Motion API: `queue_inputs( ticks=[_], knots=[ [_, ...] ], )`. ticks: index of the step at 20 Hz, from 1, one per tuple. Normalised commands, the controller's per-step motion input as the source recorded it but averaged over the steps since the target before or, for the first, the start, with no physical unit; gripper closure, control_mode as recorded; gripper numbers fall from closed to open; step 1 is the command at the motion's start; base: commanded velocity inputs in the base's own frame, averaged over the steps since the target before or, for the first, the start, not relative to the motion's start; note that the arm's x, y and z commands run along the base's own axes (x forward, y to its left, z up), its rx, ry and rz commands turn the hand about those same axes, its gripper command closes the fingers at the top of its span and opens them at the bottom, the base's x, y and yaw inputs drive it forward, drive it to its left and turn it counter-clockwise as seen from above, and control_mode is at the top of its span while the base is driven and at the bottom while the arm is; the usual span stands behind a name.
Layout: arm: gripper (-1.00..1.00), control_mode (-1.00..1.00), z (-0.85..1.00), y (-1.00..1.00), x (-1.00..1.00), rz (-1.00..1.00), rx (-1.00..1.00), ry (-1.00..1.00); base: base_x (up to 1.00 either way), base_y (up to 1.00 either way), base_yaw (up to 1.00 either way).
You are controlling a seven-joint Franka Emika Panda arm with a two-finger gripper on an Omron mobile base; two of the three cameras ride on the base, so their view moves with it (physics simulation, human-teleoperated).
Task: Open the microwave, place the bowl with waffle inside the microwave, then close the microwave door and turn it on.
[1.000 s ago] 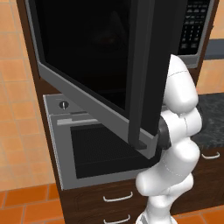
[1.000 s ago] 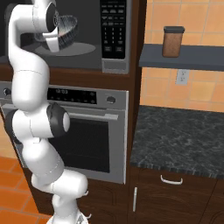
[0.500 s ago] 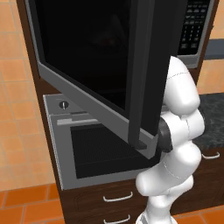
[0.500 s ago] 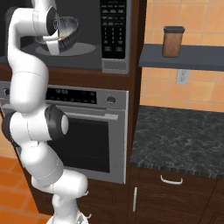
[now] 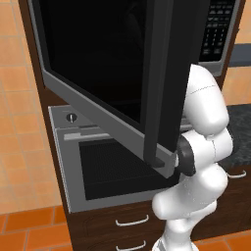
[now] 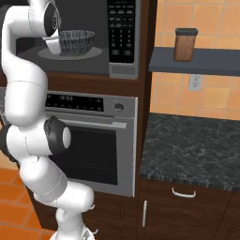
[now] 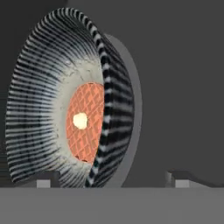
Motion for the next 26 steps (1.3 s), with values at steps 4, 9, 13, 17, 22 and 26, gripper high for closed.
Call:
queue_inputs(
  ticks=[4,9,13,17,22,26],
  knots=[
    [-1.0,-1.0,-0.07,-0.56,-1.0,0.02,0.03,-0.33,0.0,0.0,0.0],
    [-1.0,-1.0,-0.26,-0.43,-1.0,0.09,-0.01,-0.27,0.0,0.0,0.0],
    [-1.0,-1.0,-0.02,-0.2,-1.0,0.21,-0.15,-0.14,0.0,0.0,0.0],
    [-1.0,-1.0,0.0,-0.24,-1.0,0.31,-0.31,-0.23,0.0,0.0,0.0],
    [-1.0,-1.0,0.0,-0.09,-1.0,0.28,-0.55,-0.29,0.0,0.0,0.0],
    [-1.0,-1.0,0.4,0.01,-1.0,0.17,-0.55,-0.3,0.0,0.0,0.0]
  ],
)
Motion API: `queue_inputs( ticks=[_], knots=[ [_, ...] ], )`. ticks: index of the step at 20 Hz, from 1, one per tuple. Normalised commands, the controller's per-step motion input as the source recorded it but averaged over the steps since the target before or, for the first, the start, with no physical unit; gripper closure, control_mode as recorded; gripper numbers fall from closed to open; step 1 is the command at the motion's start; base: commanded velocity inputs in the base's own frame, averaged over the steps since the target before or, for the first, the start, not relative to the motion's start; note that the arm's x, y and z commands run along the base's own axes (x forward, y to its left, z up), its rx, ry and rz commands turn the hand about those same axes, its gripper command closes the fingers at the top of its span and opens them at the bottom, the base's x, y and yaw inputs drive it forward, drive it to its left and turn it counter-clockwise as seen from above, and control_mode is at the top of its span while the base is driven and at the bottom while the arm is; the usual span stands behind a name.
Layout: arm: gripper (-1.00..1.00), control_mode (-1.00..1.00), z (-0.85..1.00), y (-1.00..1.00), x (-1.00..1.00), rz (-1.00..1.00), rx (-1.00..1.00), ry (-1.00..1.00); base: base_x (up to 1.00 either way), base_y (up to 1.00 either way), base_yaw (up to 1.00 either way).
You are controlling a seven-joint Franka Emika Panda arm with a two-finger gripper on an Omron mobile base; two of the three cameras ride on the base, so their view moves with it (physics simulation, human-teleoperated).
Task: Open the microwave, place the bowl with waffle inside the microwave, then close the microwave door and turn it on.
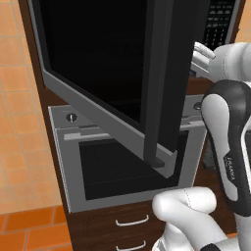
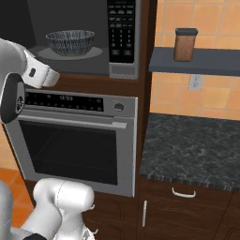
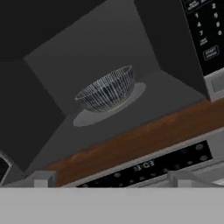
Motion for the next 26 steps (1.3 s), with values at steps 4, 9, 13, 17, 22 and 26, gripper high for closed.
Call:
queue_inputs(
  ticks=[4,9,13,17,22,26],
  knots=[
    [-1.0,-1.0,0.52,0.0,-1.0,0.13,-0.38,-0.27,0.0,0.0,0.0],
    [-1.0,-1.0,0.12,0.06,-1.0,0.14,-0.25,-0.24,0.0,0.0,0.0],
    [-1.0,-1.0,-0.14,0.34,-1.0,0.14,-0.16,-0.13,0.0,0.0,0.0],
    [-1.0,-1.0,0.0,0.76,-0.95,-0.05,-0.36,-0.04,0.0,0.0,0.0],
    [-1.0,-1.0,0.0,0.46,-0.9,-0.26,-0.29,0.0,0.0,0.0,0.0],
    [-1.0,-1.0,0.0,0.64,-0.21,-0.29,-0.27,0.0,0.0,0.0,0.0]
  ],
)
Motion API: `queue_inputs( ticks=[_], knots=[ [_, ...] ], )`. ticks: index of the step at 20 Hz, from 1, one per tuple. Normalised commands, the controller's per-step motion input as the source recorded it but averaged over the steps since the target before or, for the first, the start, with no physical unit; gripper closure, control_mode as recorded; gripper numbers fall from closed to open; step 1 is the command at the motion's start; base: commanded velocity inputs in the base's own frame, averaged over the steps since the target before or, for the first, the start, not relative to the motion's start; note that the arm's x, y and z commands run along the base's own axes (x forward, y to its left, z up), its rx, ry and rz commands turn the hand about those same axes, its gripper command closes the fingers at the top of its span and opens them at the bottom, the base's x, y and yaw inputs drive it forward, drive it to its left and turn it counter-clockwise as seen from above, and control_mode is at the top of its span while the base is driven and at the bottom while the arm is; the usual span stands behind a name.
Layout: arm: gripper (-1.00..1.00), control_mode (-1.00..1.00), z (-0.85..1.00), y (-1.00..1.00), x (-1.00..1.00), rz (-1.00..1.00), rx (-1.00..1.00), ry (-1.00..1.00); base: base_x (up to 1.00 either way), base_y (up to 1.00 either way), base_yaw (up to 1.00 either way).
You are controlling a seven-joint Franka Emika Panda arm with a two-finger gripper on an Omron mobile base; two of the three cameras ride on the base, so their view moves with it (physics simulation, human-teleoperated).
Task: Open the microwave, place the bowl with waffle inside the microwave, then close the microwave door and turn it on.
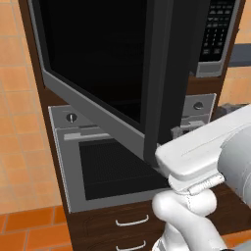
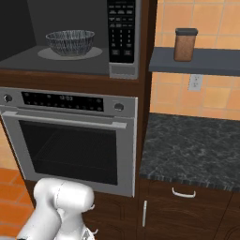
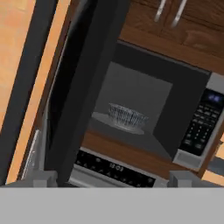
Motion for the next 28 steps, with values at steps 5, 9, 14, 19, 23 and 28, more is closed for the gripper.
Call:
queue_inputs(
  ticks=[5,9,14,19,23,28],
  knots=[
    [-1.0,-1.0,-0.01,0.87,-0.02,-0.29,-0.25,-0.01,0.0,0.0,0.0],
    [-1.0,-1.0,-0.28,1.0,0.58,-0.37,-0.26,-0.07,0.0,0.0,0.0],
    [-1.0,-1.0,0.03,0.12,-0.56,-0.31,-0.03,-0.2,0.0,0.0,0.0],
    [-1.0,-1.0,0.01,0.1,-0.95,-0.2,0.01,-0.47,0.0,0.0,0.0],
    [-1.0,-1.0,-0.17,0.77,0.5,-0.13,0.0,-0.31,0.0,0.0,0.0],
    [-1.0,-1.0,-0.46,0.83,0.93,-0.13,0.0,-0.16,0.0,0.0,0.0]
  ],
)
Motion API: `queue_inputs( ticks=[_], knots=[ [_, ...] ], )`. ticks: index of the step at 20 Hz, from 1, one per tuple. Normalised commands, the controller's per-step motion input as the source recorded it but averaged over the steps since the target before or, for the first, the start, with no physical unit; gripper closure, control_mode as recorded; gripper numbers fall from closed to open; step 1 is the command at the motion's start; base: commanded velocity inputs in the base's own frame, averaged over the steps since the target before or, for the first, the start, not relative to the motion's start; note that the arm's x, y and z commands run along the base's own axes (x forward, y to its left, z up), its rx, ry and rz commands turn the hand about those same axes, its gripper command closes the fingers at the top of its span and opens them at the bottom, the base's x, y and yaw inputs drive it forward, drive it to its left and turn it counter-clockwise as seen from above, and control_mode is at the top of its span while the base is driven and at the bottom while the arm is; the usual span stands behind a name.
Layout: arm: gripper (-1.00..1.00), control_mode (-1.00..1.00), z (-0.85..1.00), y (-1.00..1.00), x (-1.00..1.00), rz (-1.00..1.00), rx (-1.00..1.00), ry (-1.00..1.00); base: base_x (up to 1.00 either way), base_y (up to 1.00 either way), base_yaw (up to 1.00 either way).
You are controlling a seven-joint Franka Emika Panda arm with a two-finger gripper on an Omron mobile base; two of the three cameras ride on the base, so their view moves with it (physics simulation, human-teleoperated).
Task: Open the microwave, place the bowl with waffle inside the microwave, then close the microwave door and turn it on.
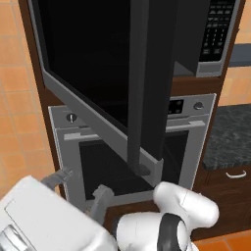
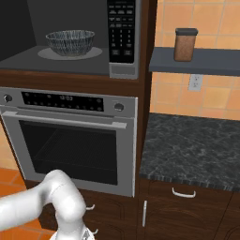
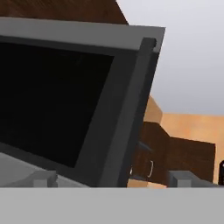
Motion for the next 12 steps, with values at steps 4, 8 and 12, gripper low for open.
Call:
queue_inputs(
  ticks=[4,8,12],
  knots=[
    [-1.0,-1.0,-0.48,0.29,0.81,-0.1,0.0,-0.13,0.0,0.0,0.0],
    [-1.0,-1.0,-0.16,0.05,0.62,-0.09,0.03,-0.22,0.0,0.0,0.0],
    [-1.0,-1.0,0.08,-0.66,0.62,-0.02,0.14,-0.18,0.0,0.0,0.0]
  ],
)
